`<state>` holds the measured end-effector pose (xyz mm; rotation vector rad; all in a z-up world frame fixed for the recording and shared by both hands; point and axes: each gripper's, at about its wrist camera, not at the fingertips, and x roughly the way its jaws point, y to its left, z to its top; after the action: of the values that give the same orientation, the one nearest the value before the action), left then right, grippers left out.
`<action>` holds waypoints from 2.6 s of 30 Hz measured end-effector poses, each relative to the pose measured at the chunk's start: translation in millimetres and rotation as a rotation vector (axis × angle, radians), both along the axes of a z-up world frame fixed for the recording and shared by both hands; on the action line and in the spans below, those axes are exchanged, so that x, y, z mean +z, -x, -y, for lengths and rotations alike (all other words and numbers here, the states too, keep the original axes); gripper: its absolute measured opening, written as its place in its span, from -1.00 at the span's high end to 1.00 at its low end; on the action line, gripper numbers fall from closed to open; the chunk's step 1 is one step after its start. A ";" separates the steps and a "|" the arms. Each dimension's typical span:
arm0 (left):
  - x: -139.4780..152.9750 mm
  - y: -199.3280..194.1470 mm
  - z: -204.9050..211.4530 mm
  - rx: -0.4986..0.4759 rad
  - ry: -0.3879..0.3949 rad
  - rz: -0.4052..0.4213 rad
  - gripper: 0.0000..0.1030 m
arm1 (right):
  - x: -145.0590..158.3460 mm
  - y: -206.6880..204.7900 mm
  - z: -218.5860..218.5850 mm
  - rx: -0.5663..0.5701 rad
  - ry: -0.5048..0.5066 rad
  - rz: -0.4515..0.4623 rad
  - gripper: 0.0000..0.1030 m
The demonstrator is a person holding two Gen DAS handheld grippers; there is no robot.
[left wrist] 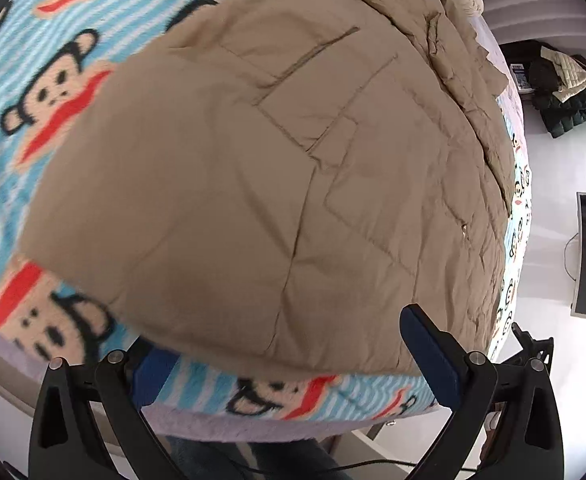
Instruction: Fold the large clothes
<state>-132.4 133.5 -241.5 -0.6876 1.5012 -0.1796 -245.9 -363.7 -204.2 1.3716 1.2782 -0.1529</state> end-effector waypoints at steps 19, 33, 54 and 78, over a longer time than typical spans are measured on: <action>75.4 -38.7 29.5 -0.284 -0.145 0.258 0.67 | -7.0 5.0 -2.9 -0.103 0.050 -0.025 0.75; 132.1 -73.4 42.4 -0.255 -0.261 0.392 0.73 | 51.5 -53.2 -5.7 0.101 0.149 0.133 0.82; 138.1 -372.5 99.9 -0.222 -0.521 0.465 0.72 | 118.5 -393.3 12.1 0.533 0.462 0.260 0.84; 63.1 -399.5 111.0 -0.306 -0.603 0.387 -0.21 | 35.6 -420.7 18.3 0.472 0.418 0.152 0.73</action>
<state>267.1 22.5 -178.4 0.0645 1.1868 -0.0763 174.8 -382.0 -168.6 0.6916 1.3170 0.0123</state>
